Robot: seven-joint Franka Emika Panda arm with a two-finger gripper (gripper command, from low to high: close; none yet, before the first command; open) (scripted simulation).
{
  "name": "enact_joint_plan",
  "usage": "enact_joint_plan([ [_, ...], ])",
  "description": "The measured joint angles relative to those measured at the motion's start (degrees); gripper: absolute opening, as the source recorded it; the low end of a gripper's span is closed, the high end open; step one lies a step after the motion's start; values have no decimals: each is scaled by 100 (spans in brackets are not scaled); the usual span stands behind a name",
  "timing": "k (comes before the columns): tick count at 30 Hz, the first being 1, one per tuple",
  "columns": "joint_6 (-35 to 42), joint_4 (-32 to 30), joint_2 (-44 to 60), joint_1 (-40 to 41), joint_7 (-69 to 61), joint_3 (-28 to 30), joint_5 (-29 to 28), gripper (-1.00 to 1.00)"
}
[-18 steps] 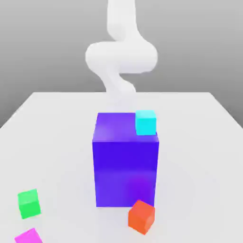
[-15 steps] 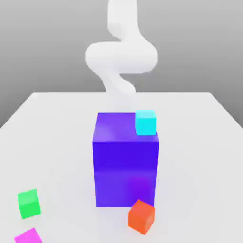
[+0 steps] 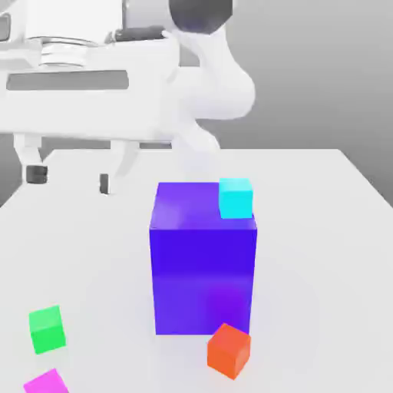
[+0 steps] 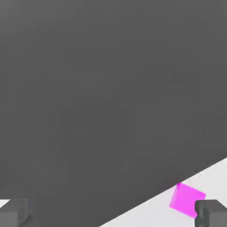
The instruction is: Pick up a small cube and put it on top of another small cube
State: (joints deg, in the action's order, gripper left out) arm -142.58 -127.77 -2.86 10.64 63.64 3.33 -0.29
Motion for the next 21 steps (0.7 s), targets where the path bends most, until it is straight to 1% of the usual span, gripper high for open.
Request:
enact_joint_plan([
  [6,-312,117,1250,258,397,121,163,0],
  [12,-618,236,2505,484,703,254,457,0],
  [16,-1156,400,3337,600,670,170,615,0],
  [17,-1283,438,3505,621,653,145,642,-100],
  [21,-1288,438,3505,621,652,144,643,-100],
])
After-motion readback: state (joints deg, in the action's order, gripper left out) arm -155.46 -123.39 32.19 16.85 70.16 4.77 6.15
